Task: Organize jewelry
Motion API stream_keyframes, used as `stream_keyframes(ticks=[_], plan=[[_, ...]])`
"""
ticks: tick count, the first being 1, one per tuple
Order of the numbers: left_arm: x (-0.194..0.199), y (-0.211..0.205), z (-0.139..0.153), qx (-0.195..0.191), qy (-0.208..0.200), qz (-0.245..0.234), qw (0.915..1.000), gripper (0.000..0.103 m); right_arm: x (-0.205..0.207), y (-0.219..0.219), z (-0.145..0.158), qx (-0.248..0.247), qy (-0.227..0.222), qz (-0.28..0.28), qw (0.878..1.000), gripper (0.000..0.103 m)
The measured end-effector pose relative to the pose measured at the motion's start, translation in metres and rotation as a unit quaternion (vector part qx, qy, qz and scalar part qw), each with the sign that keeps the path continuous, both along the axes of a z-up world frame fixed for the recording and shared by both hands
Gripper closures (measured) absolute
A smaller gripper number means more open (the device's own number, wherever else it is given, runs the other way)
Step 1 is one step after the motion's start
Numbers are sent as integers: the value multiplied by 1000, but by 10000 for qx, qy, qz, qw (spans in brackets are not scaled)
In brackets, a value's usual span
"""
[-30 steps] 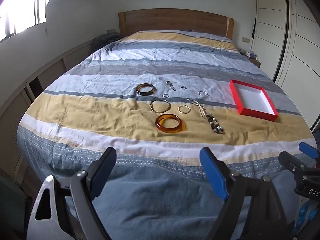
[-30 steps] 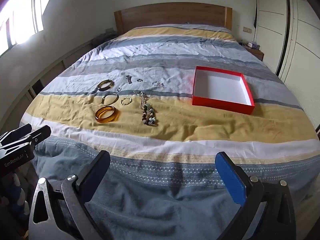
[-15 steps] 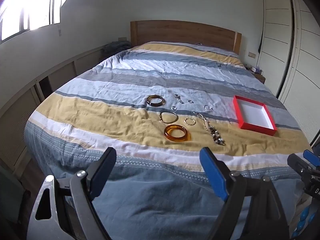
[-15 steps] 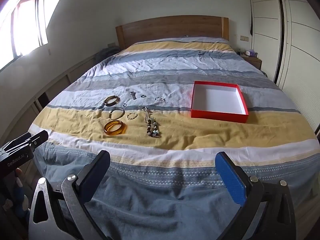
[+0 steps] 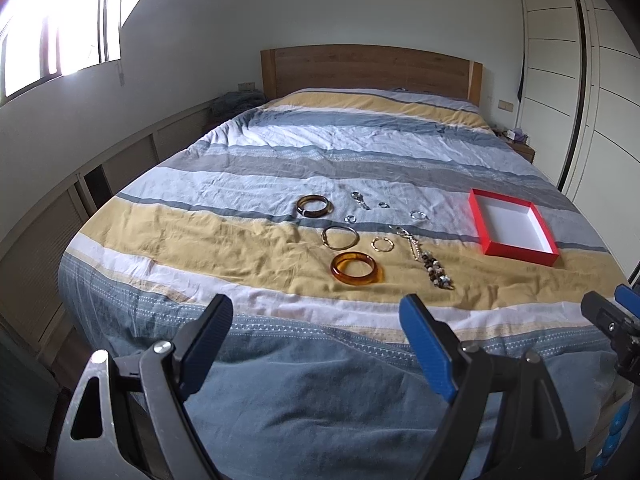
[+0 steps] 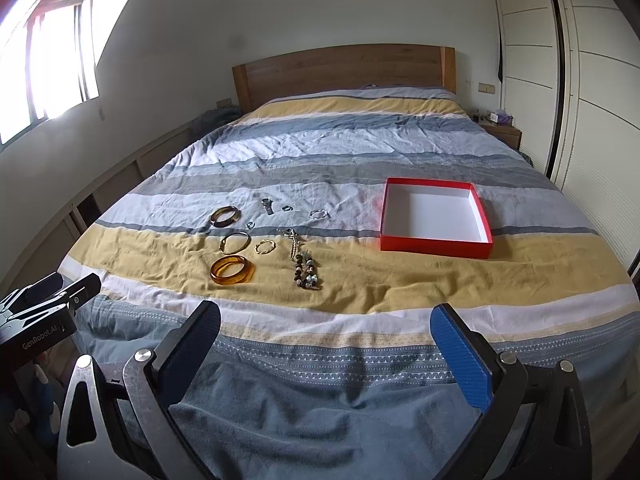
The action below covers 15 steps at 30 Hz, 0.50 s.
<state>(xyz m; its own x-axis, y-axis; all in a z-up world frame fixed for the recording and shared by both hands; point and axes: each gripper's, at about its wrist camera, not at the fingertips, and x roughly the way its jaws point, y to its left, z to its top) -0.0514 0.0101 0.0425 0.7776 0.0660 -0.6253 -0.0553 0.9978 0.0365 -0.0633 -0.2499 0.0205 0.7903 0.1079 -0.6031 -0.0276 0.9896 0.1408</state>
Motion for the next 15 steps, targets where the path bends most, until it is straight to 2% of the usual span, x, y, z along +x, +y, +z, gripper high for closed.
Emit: stream_keyframes(ticks=[7, 15], plan=[[5, -4, -8, 100, 97, -44, 9999, 18, 5, 1, -7, 18, 74, 25, 10000, 0], [9, -3, -13, 12, 84, -42, 10000, 18, 10, 5, -13, -12, 124, 76, 9999, 0]])
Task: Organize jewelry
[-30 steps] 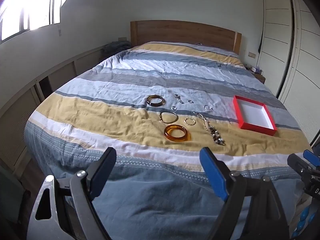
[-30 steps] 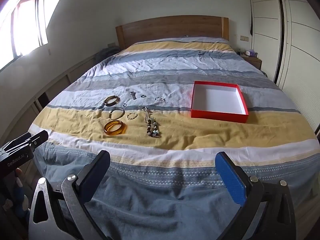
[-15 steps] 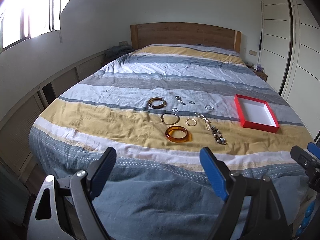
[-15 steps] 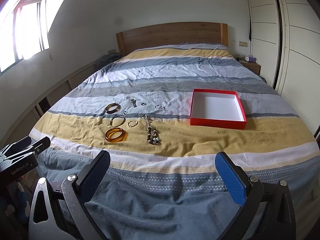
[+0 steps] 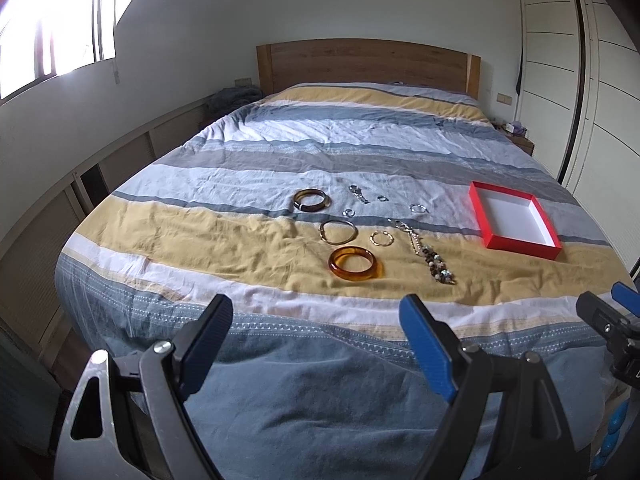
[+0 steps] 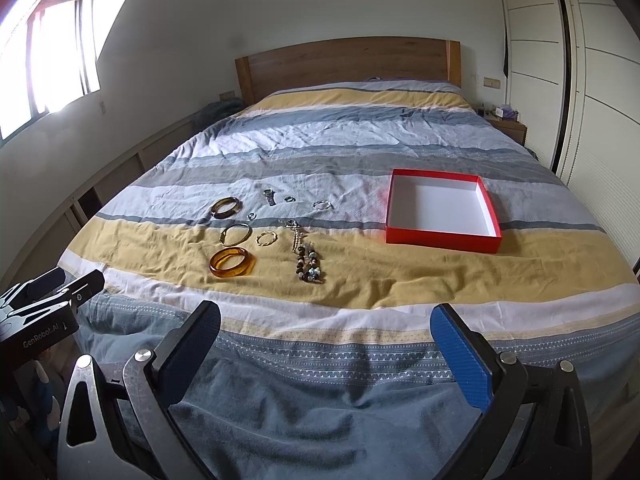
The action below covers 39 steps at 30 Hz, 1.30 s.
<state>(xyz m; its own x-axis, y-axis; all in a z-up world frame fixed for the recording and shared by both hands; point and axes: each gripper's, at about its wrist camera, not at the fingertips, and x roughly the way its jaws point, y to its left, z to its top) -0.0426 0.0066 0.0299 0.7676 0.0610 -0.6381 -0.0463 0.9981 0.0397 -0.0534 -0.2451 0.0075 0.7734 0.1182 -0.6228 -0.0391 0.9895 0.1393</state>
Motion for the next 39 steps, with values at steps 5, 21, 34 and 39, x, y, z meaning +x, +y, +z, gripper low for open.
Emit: stream_keyframes(ticks=[5, 21, 34, 39], plan=[[6, 1, -5, -29, 71, 21, 10000, 18, 5, 0, -5, 16, 76, 6, 10000, 0], [37, 10, -35, -99, 456, 175, 9988, 18, 38, 8, -39, 4, 559, 170, 9983, 0], [82, 21, -76, -311, 1054, 237, 9937, 18, 76, 20, -76, 54, 1014, 675, 9925, 21], [118, 20, -86, -415, 1261, 121, 9911, 19, 107, 24, -90, 94, 1251, 923, 9878, 35]])
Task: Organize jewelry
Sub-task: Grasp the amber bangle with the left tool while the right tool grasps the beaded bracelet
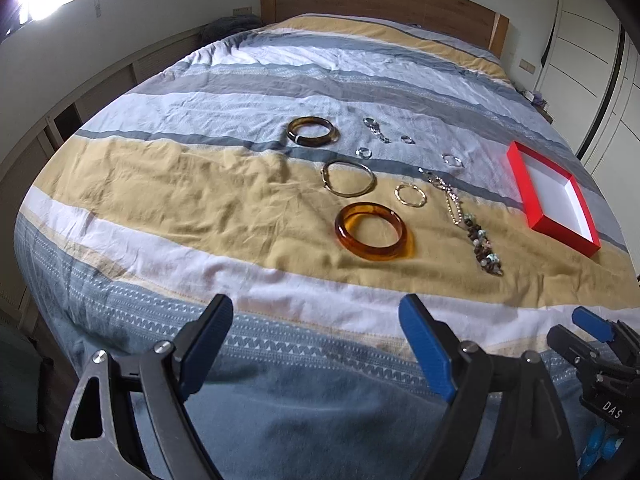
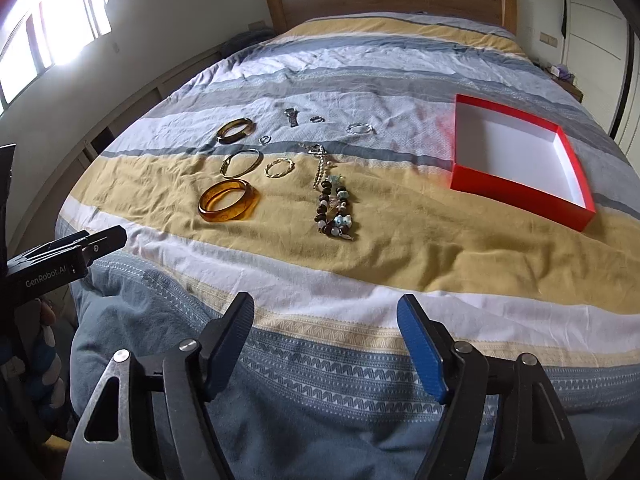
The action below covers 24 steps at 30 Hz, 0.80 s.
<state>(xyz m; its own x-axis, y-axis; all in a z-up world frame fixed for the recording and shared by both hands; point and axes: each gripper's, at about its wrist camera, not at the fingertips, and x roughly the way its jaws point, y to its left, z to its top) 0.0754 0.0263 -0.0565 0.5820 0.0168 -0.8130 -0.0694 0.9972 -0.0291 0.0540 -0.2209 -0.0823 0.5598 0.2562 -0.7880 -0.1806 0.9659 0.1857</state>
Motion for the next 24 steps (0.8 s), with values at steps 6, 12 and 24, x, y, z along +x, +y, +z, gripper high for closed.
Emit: stream_keyframes(ticks=[6, 12, 24], plan=[[50, -2, -18, 0, 186, -63, 9998, 20, 51, 5, -13, 107, 196, 115, 9997, 42], [96, -1, -43, -68, 424, -100, 9990, 21, 107, 17, -33, 187, 411, 196, 9988, 44], [126, -4, -92, -304, 907, -177, 9953, 44, 142, 25, -81, 370, 736, 301, 9961, 59]])
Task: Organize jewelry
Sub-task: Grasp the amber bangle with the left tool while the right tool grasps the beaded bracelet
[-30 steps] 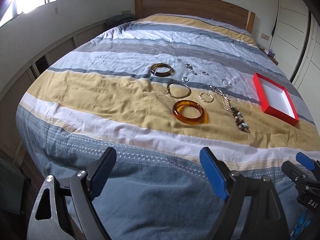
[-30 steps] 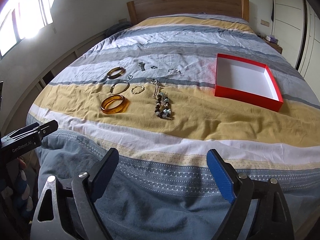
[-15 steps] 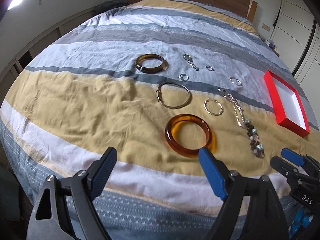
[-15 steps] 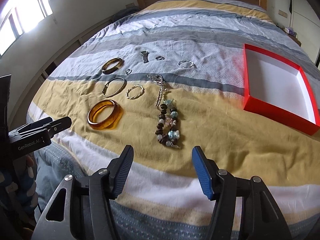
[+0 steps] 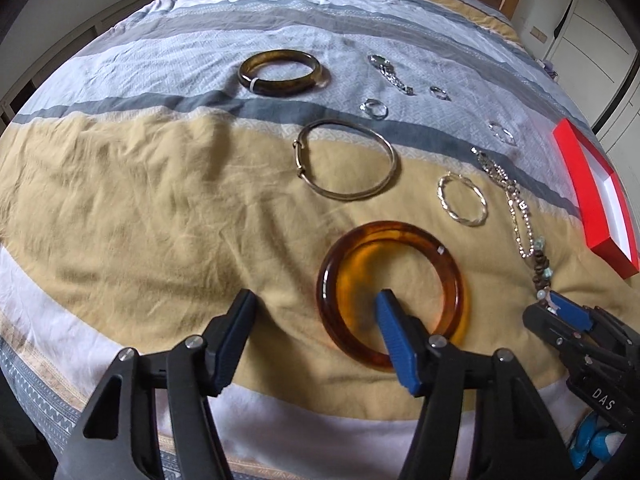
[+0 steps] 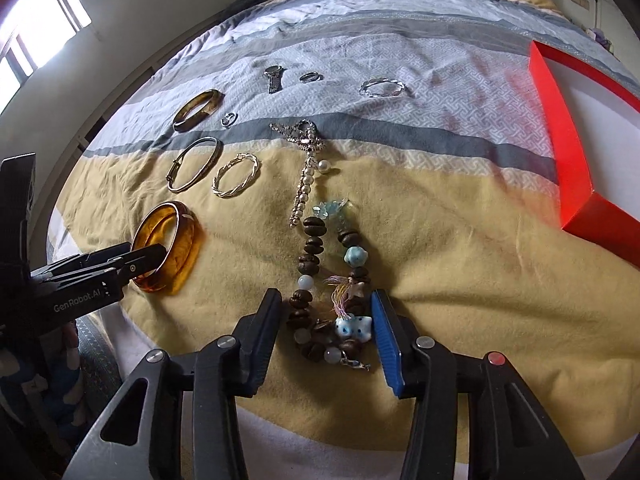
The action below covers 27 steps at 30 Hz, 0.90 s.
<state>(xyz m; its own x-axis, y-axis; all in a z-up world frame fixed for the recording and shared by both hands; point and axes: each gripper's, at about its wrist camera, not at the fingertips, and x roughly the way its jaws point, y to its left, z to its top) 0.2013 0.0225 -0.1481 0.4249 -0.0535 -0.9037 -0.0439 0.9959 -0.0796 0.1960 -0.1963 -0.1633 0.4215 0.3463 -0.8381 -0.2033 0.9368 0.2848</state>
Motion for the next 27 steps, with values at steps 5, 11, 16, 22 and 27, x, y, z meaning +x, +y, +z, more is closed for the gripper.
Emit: stream_keyframes(ticks=[5, 11, 16, 22, 27], plan=[[9, 0, -5, -68, 80, 14, 9999, 48, 5, -4, -7, 145, 13, 32, 9999, 70], [9, -1, 0, 60, -9, 26, 10000, 82, 5, -19, -8, 555, 114, -115, 9983, 85], [1, 1, 12, 144, -84, 140, 9998, 93, -7, -18, 3, 566, 52, -85, 9983, 86], [-19, -1, 36, 331, -274, 149, 9990, 93, -30, -21, 27, 647, -137, -107, 9978, 86], [-37, -4, 59, 433, -459, 129, 9979, 93, -53, -25, 51, 720, -366, -102, 9967, 86]])
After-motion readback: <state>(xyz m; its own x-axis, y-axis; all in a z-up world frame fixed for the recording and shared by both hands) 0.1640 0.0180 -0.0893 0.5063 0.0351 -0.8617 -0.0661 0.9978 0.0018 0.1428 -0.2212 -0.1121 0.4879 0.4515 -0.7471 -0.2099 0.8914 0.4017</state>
